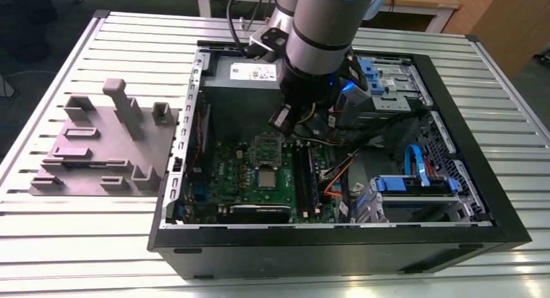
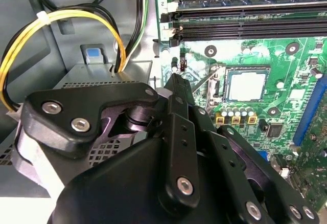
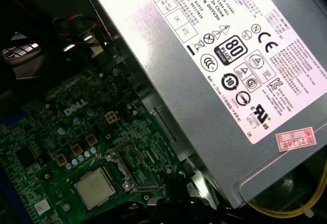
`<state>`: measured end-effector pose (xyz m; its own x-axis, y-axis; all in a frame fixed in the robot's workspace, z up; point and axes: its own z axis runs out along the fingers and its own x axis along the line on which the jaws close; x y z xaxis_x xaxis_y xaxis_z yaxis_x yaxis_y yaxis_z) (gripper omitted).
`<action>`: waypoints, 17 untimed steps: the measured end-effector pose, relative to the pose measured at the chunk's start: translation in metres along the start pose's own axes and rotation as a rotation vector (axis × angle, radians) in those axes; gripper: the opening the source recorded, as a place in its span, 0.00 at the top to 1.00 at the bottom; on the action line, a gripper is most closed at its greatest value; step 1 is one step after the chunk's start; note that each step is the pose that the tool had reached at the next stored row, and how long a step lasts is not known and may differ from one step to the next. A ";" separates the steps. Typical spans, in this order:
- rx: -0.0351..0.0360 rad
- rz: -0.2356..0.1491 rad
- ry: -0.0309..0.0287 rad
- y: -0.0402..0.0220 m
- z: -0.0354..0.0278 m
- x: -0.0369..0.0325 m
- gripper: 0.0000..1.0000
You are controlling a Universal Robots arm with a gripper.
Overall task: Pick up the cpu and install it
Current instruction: 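Close the cpu cover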
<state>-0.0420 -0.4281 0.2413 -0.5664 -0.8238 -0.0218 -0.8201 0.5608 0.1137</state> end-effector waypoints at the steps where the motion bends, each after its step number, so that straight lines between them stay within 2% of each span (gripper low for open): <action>1: 0.0000 0.000 -0.0001 0.0001 -0.0001 0.0000 0.90; 17: 0.0000 0.000 0.0000 -0.0021 -0.0006 0.0059 0.90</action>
<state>-0.0435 -0.4342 0.2416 -0.5664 -0.8239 -0.0218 -0.8201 0.5608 0.1137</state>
